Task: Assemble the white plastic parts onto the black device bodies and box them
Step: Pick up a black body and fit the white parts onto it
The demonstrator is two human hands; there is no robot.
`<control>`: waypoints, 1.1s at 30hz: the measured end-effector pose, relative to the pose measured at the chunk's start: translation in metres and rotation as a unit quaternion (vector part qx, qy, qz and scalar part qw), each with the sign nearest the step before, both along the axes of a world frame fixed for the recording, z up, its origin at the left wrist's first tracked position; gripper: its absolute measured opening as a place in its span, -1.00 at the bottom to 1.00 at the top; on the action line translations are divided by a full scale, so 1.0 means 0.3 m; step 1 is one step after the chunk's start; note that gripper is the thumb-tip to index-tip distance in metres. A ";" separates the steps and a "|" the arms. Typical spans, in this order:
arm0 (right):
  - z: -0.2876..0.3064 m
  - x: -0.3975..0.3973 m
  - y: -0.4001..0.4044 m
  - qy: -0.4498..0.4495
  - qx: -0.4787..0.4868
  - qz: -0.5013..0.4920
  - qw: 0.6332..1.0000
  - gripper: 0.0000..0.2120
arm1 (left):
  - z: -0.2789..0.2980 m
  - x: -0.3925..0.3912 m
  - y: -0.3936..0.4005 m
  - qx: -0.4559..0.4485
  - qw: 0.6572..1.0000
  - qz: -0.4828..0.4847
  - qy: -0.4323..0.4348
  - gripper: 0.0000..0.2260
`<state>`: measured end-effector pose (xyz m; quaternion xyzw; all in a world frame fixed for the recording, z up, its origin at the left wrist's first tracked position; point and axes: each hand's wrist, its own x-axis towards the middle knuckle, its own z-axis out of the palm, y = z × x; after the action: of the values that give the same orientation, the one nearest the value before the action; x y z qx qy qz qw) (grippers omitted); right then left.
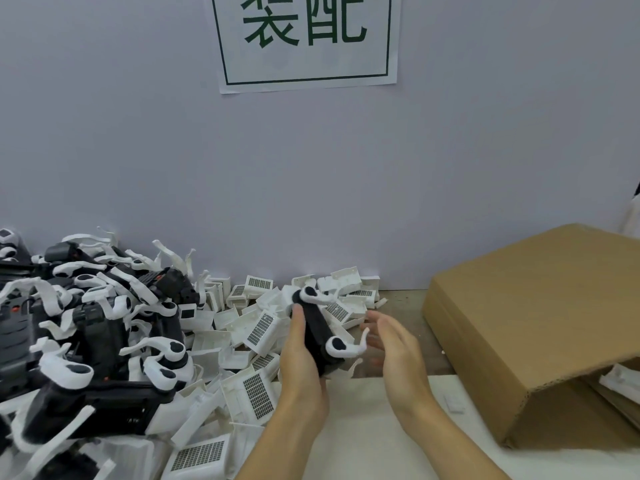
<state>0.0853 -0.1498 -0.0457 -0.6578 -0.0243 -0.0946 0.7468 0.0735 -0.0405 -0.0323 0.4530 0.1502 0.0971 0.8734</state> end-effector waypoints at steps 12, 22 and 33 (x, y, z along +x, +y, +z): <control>0.011 -0.032 0.021 0.062 -0.034 0.178 0.982 -0.79 | 0.003 -0.007 0.015 -0.072 0.995 -0.055 -0.029 -0.63; 0.004 -0.032 0.027 0.088 -0.031 0.174 0.980 -0.88 | -0.010 -0.002 -0.006 0.038 0.997 -0.062 -0.011 -0.66; 0.001 -0.024 0.029 0.063 -0.032 0.187 0.980 -0.70 | -0.010 -0.008 -0.009 0.028 0.997 -0.058 -0.050 -0.72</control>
<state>0.0780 -0.1410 -0.0455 -0.6699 -0.1028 0.0887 0.7299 0.0710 -0.0432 -0.0352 0.4800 0.0772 0.0733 0.8708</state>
